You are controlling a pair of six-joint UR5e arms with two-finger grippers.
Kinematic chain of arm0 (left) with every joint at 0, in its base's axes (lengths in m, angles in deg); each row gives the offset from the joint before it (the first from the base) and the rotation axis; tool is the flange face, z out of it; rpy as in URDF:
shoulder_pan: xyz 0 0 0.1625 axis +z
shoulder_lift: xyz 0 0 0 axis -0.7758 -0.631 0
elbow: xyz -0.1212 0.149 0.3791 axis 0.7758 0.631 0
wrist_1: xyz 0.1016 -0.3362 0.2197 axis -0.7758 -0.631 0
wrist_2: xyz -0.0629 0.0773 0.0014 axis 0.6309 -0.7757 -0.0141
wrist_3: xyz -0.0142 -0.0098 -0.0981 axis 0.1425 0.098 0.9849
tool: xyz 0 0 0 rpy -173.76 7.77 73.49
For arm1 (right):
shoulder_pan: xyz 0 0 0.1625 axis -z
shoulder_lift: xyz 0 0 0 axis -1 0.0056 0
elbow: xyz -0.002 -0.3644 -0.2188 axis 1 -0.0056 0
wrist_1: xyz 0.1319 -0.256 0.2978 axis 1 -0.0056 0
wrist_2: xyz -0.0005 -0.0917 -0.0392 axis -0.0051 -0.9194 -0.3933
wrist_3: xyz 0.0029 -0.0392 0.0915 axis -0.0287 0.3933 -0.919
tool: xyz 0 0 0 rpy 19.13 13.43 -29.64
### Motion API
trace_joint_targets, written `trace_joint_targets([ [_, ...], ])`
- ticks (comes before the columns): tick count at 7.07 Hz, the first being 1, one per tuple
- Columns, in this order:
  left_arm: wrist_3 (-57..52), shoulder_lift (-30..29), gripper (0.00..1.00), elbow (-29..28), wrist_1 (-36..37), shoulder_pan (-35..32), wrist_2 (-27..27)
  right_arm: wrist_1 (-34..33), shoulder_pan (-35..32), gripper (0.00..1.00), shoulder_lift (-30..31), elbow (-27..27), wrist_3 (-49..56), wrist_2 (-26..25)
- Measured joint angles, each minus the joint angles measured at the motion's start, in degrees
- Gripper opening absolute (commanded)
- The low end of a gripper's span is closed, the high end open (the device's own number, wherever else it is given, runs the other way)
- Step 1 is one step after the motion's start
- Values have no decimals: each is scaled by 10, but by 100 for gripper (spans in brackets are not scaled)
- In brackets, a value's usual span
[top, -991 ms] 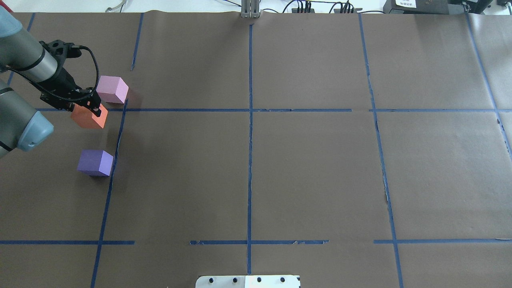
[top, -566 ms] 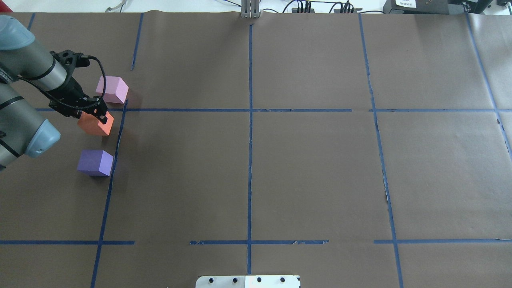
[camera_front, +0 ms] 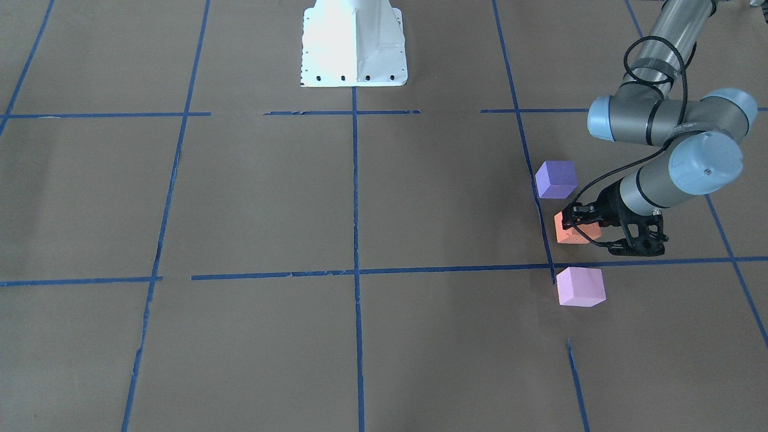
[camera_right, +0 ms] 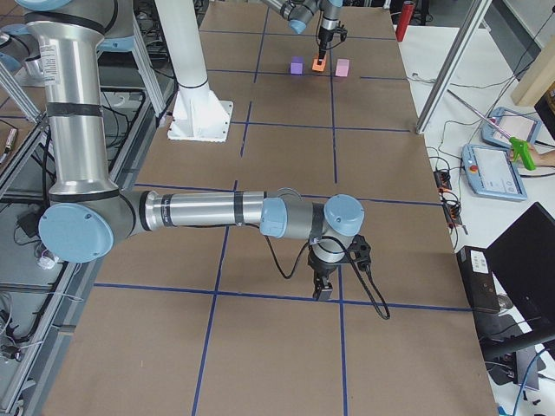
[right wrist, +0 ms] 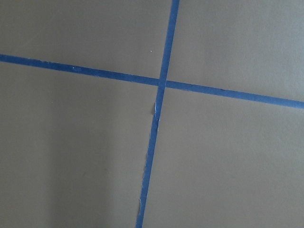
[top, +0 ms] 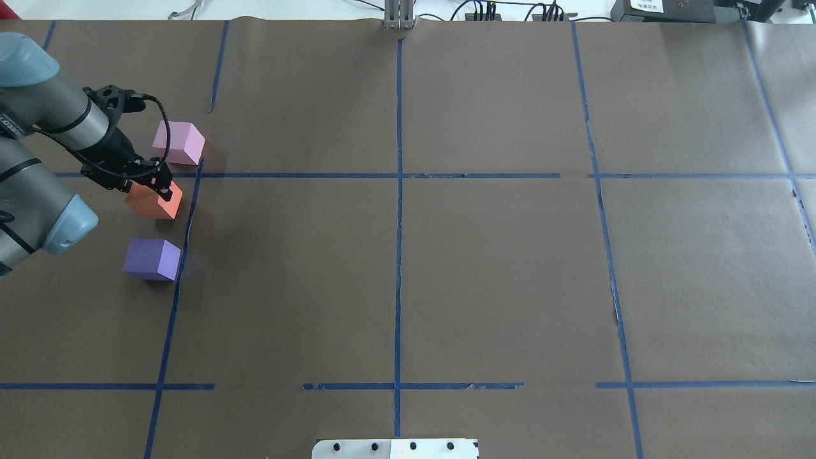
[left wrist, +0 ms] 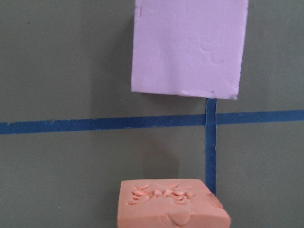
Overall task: Arrange blocks in a line
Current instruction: 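Lower the orange cube between the pink and purple cubes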
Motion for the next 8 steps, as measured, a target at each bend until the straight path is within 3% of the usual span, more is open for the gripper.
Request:
trace_joint_targets([
  [3, 6, -1, 4, -1, -4, 4, 0, 0, 0, 100, 0, 0, 0, 0],
  [4, 9, -2, 10, -1, -5, 7, 0, 0, 0, 100, 0, 0, 0, 0],
  [5, 10, -2, 40, -1, -5, 10, 0, 0, 0, 100, 0, 0, 0, 0],
  [6, 11, -2, 99, -1, -5, 12, 0, 0, 0, 100, 0, 0, 0, 0],
  [8, 10, -2, 100, -2, -5, 12, 0, 0, 0, 100, 0, 0, 0, 0],
])
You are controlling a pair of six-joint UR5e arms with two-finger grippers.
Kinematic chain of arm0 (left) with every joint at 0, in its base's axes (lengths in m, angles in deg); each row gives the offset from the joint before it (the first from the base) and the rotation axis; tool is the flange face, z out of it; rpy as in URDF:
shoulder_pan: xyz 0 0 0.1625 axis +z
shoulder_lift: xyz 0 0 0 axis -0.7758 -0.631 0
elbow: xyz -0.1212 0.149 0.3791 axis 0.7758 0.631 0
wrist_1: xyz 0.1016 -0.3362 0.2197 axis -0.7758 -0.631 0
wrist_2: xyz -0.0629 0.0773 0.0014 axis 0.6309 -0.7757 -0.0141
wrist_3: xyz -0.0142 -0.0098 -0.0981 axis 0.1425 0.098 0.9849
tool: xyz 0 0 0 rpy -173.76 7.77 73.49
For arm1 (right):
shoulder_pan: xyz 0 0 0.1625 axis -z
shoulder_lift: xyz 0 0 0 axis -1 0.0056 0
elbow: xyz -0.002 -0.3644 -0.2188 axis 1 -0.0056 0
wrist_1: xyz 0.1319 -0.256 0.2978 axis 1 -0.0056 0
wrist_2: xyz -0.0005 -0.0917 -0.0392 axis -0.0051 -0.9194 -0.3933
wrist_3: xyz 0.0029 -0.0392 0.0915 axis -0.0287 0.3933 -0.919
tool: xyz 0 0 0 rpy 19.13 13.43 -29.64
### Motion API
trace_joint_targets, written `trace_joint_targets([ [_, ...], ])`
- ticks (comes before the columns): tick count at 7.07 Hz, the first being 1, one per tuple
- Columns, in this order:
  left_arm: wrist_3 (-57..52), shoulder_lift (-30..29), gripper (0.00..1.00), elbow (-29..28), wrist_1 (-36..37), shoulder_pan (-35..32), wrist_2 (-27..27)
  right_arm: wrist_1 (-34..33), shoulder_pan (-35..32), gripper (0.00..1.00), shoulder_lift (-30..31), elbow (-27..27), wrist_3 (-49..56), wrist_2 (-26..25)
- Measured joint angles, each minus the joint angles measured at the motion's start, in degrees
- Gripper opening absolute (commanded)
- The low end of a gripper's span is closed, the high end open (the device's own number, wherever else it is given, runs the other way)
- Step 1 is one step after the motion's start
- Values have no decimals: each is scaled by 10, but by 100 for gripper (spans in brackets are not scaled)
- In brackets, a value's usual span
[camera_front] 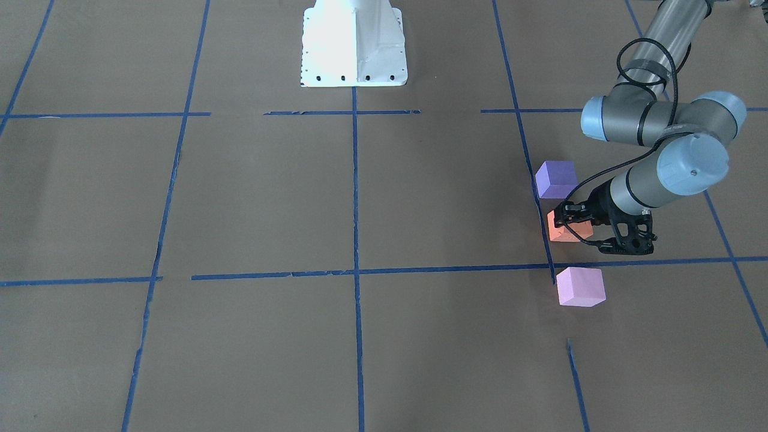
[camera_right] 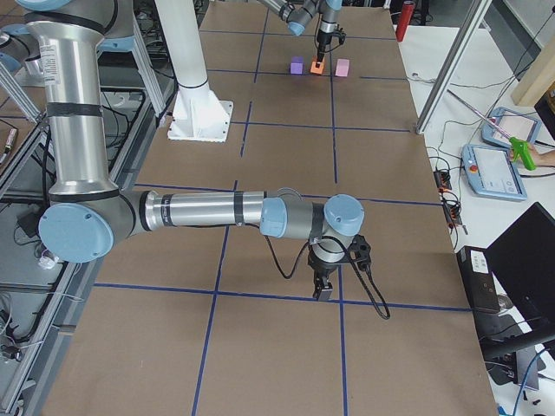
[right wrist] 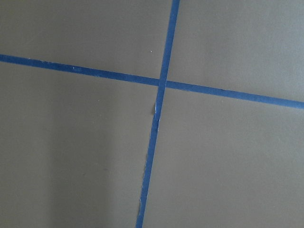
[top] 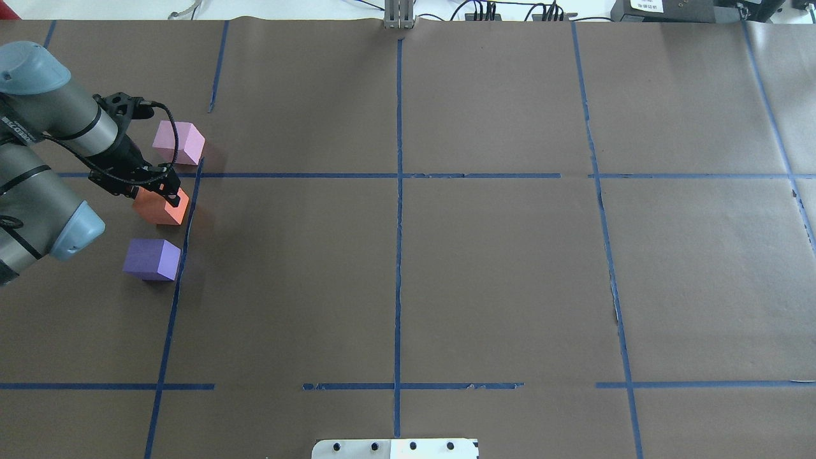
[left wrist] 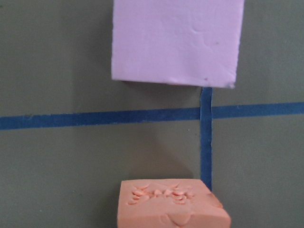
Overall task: Arrange blocks in a line
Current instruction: 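Lower the orange cube between the pink and purple cubes, then open the left gripper to release the orange cube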
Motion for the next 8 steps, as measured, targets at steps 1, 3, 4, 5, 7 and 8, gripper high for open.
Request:
trace_joint_targets([
  [1, 0, 0, 100, 0, 0, 0, 0, 0, 0, 100, 0, 0, 0, 0],
  [3, 0, 0, 100, 2, -1, 0, 0, 0, 0, 100, 0, 0, 0, 0],
  [4, 1, 0, 100, 5, 0, -1, 1, 0, 0, 100, 0, 0, 0, 0],
  [5, 0, 1, 100, 16, 2, -5, 7, 0, 0, 100, 0, 0, 0, 0],
  [7, -5, 6, 100, 53, 15, -31, 17, 0, 0, 100, 0, 0, 0, 0],
  [8, -16, 9, 100, 74, 34, -48, 18, 0, 0, 100, 0, 0, 0, 0],
])
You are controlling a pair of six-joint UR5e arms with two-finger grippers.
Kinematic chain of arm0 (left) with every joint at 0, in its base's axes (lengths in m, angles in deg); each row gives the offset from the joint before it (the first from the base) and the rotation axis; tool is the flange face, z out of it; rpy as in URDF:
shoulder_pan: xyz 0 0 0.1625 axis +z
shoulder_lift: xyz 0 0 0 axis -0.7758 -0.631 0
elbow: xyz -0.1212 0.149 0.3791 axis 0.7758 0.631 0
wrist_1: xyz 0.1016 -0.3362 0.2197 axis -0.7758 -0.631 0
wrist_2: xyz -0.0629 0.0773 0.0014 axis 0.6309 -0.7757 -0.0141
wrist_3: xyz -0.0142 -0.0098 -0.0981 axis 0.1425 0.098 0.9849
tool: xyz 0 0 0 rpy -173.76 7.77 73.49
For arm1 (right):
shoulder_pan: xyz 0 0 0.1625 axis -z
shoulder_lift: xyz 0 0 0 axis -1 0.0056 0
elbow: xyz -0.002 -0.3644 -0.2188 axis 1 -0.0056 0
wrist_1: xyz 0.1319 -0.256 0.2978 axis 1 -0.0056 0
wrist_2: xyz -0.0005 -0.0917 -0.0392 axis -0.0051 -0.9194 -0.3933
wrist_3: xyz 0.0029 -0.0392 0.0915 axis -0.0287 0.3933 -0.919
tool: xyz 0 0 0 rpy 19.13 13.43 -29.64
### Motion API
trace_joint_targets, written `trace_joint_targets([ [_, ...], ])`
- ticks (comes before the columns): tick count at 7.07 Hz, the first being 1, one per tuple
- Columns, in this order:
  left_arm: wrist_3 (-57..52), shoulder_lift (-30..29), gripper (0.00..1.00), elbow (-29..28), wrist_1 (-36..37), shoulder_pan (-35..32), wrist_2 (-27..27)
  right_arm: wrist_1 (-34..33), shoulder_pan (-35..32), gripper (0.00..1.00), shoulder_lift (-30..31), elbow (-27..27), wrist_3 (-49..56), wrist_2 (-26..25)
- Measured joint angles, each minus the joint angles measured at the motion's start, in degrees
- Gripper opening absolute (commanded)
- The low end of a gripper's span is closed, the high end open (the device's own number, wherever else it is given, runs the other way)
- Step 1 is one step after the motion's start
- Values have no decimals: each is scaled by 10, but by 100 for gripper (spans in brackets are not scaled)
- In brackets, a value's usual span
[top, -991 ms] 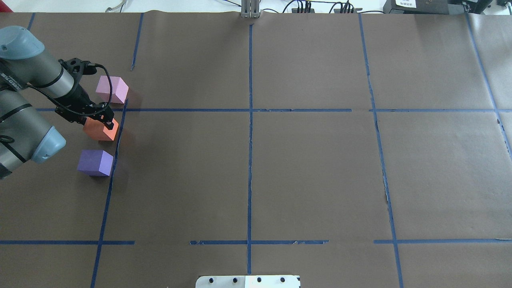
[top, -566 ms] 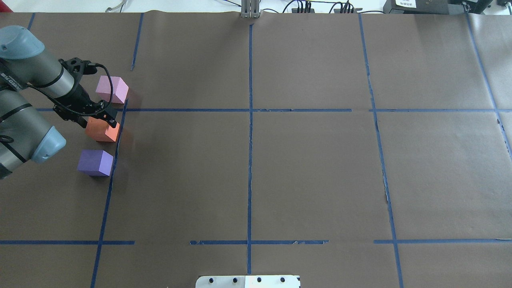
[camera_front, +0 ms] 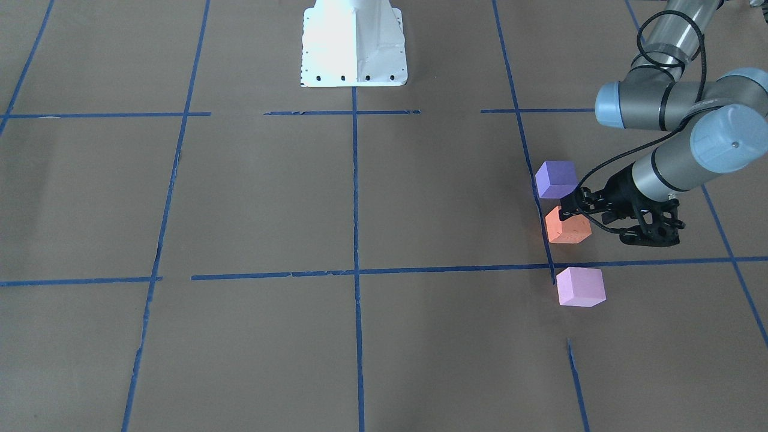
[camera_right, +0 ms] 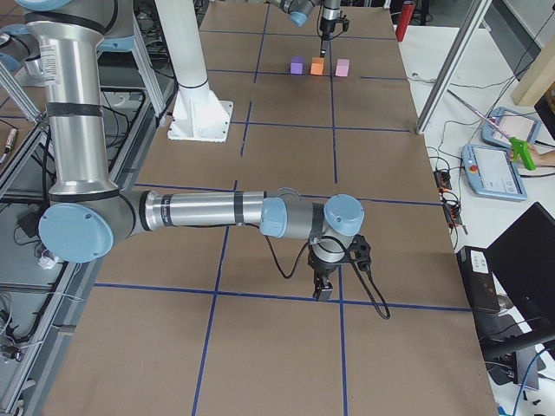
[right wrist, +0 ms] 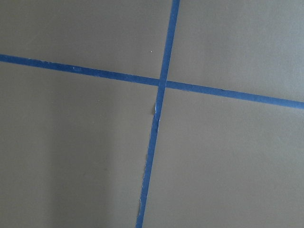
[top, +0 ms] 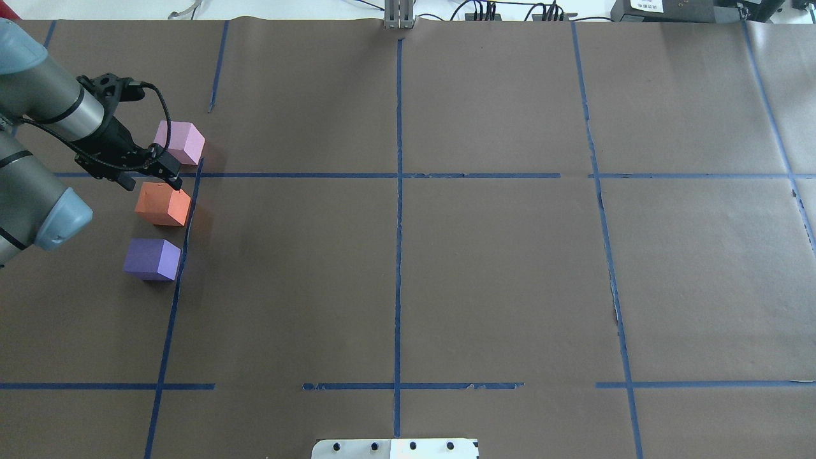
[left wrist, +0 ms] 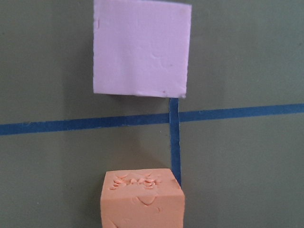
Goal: Arrange blocks in a line
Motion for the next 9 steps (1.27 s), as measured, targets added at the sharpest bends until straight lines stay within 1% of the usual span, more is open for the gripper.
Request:
trace_joint_targets([
  [1, -29, 1, 100, 22, 34, -17, 0, 0, 0, 100, 0, 0, 0, 0],
  [2, -84, 2, 100, 38, 75, -41, -2, 0, 0, 100, 0, 0, 0, 0],
  [3, -165, 8, 100, 46, 107, -77, -4, 0, 0, 100, 0, 0, 0, 0],
  [4, -249, 25, 100, 49, 122, -120, -5, 0, 0, 100, 0, 0, 0, 0],
  [6, -423, 87, 100, 45, 128, -215, -5, 0, 0, 100, 0, 0, 0, 0],
  [7, -487, 124, 100, 42, 125, -247, -5, 0, 0, 100, 0, 0, 0, 0],
  [8, -534, 154, 100, 31, 116, -270, -4, 0, 0, 100, 0, 0, 0, 0],
  [9, -557, 169, 100, 7, 95, -287, -4, 0, 0, 100, 0, 0, 0, 0],
])
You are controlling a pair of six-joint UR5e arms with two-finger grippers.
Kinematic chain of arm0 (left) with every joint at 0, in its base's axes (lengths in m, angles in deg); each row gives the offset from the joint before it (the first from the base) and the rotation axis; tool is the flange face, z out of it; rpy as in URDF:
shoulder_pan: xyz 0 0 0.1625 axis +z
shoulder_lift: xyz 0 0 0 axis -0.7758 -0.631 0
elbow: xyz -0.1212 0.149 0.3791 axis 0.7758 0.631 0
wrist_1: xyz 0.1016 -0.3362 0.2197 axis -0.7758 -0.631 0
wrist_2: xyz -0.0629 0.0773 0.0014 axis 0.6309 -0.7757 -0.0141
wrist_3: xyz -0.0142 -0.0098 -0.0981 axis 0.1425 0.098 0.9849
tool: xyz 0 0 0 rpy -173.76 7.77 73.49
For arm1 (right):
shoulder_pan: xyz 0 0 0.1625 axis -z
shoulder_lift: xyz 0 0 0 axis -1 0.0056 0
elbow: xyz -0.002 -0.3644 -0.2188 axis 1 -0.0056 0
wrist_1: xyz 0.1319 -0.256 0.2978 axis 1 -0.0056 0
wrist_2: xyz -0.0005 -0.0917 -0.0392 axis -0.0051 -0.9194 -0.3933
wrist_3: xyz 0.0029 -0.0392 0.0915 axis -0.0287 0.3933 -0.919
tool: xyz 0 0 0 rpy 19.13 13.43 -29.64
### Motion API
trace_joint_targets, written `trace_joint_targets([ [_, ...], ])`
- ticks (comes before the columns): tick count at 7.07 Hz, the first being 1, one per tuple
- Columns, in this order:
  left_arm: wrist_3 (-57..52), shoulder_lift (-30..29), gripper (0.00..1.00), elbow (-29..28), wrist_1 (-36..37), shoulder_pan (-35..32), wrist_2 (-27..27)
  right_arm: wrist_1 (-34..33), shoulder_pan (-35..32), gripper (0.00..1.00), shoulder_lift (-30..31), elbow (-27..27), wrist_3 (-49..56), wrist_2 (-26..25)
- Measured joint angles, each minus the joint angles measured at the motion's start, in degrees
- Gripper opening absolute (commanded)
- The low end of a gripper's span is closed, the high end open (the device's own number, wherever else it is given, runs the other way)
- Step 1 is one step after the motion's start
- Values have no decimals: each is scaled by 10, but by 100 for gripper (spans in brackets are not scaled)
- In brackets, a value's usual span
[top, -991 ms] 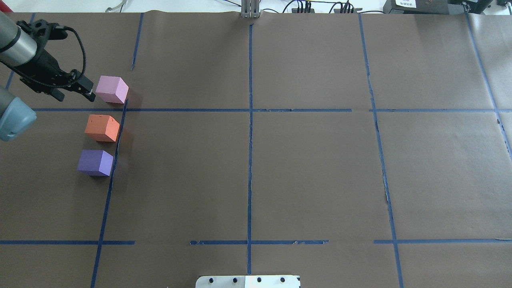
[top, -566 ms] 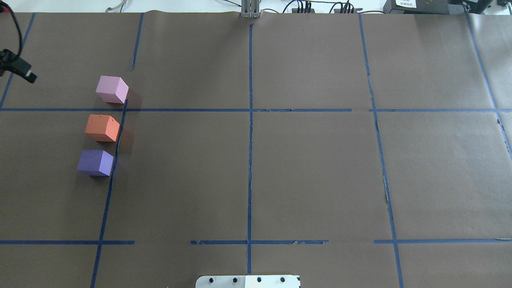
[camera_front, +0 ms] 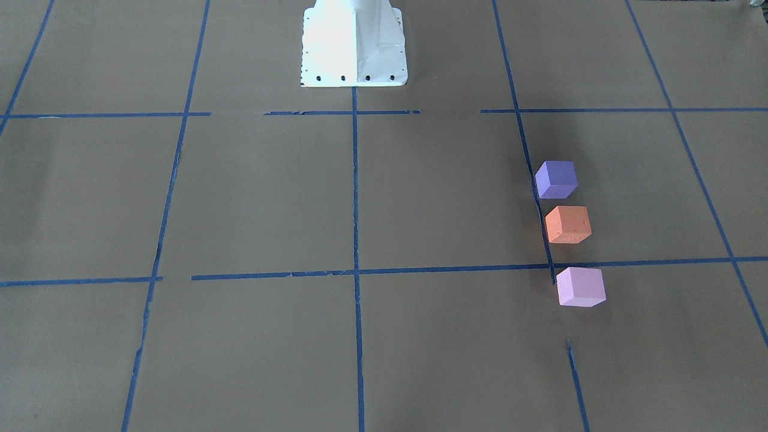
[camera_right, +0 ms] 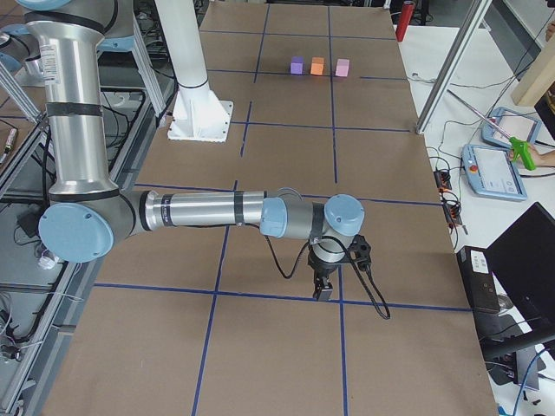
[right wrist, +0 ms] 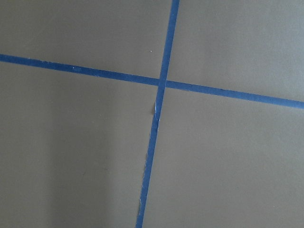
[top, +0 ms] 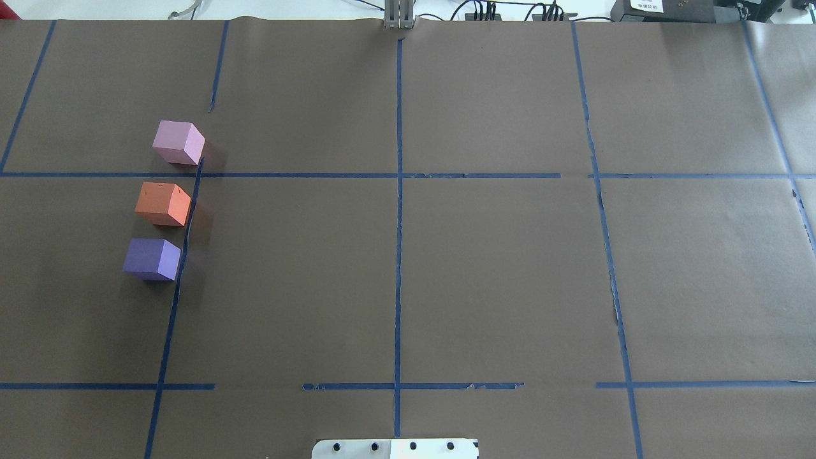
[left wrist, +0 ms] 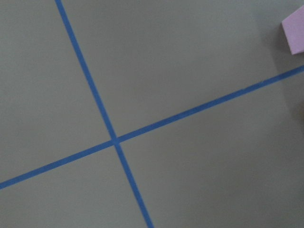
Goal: Arrange blocks in a line
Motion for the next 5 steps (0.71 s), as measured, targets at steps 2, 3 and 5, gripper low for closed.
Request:
trace_joint_targets([
  [2, -9, 8, 100, -47, -50, -15, -3, 0, 0, 100, 0, 0, 0, 0],
  [3, -7, 8, 100, -61, -58, -17, -4, 0, 0, 100, 0, 0, 0, 0],
  [5, 48, 7, 100, -73, -60, -17, -5, 0, 0, 100, 0, 0, 0, 0],
])
